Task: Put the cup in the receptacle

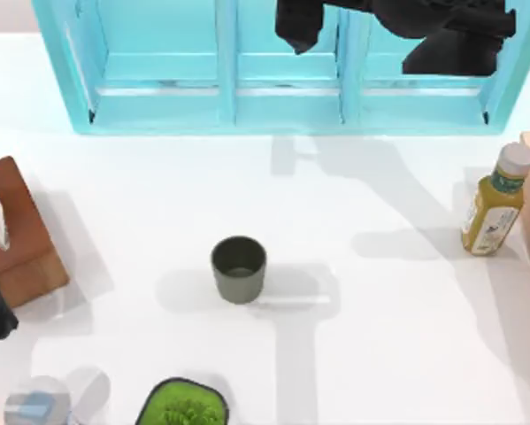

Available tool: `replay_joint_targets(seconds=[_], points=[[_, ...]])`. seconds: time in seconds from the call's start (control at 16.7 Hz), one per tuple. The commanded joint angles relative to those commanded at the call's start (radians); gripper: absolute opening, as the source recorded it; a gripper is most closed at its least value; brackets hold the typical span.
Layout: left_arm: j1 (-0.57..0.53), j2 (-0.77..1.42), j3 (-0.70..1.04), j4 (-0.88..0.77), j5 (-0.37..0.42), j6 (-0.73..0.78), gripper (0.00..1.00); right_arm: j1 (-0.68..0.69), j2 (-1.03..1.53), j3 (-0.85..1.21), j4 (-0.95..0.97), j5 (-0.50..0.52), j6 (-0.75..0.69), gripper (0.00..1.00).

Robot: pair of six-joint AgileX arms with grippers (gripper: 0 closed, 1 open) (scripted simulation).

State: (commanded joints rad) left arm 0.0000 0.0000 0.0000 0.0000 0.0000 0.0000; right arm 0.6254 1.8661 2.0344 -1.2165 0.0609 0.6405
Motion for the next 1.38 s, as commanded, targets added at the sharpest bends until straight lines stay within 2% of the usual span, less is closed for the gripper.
replay_joint_targets(seconds=[0.36, 0.66, 1.14, 1.38], points=[[0.000, 0.000, 0.000, 0.000, 0.000, 0.000, 1.00, 0.171, 0.510, 0.554, -0.332, 0.017, 0.175, 1.00], [0.000, 0.000, 0.000, 0.000, 0.000, 0.000, 1.00, 0.254, 0.761, 0.822, -0.495, 0.024, 0.261, 1.00], [0.000, 0.000, 0.000, 0.000, 0.000, 0.000, 1.00, 0.263, 0.804, 0.861, -0.517, 0.025, 0.274, 1.00], [0.000, 0.000, 0.000, 0.000, 0.000, 0.000, 1.00, 0.261, 0.780, 0.747, -0.424, 0.025, 0.268, 1.00]])
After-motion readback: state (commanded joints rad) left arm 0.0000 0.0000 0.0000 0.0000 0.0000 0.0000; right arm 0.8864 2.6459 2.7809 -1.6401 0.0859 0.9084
